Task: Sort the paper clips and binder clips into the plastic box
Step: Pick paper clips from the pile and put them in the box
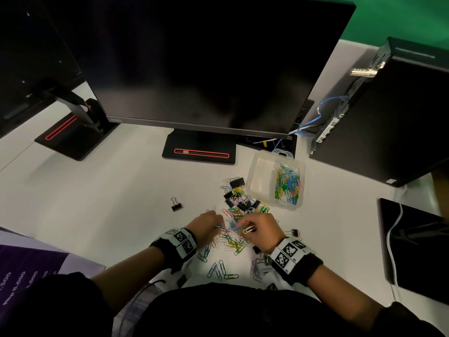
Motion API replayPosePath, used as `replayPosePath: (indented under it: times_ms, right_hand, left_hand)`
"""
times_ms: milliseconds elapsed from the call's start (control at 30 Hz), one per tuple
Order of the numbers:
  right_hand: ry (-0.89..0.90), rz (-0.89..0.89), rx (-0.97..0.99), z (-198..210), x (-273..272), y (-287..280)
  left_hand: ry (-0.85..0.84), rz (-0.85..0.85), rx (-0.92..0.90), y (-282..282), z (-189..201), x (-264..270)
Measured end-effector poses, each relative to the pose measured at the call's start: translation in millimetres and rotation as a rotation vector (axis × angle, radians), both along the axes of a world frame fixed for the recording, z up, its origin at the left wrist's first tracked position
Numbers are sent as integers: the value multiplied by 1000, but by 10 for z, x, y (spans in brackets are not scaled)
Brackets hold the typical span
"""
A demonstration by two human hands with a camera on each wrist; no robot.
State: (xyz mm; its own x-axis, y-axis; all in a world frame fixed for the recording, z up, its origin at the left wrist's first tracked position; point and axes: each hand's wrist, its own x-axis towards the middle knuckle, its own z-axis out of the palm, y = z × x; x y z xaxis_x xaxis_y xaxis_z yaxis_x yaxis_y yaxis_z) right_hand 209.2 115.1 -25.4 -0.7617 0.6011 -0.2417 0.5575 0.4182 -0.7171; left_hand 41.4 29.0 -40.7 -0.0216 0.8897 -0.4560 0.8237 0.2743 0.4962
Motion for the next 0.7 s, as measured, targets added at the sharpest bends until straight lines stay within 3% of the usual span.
replayPosePath:
  times_ms: [267,500,700]
  right_hand:
    - [47,-227,-67,238,376,423]
    - [91,-573,-39,393,564,1062]
    - [-102,-466,91,369,441,1275]
  left_hand:
    - [-157,-118,-55,262,267,-1]
    - [-275,-82,62,797,530,279]
    - [-415,115,131,1385,506,551]
